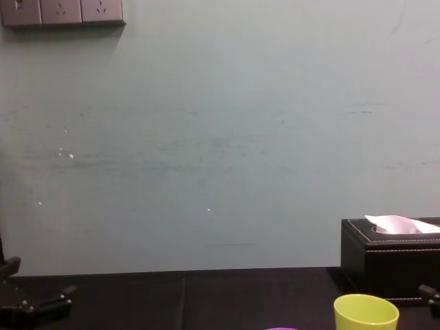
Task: Stack the three plastic cups sequentially using one hand.
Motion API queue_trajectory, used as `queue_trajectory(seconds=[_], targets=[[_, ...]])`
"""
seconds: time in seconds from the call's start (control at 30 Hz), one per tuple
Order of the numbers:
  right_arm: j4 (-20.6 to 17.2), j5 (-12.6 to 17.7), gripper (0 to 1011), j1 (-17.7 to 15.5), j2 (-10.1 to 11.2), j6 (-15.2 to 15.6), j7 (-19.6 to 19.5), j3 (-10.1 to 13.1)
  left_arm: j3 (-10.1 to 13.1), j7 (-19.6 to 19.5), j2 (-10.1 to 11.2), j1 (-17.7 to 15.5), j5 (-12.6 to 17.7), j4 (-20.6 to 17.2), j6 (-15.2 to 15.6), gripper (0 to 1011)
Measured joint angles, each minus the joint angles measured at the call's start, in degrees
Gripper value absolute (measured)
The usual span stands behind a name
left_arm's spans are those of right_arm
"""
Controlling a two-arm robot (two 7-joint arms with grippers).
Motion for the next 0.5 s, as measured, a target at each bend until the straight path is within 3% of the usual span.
queue_trajectory(seconds=[0.5], targets=[[0.0,0.0,1000,0.0,0.0,0.0,0.0,0.0,0.0,0.0,0.0,0.0,0.0,0.0,0.0,1010]])
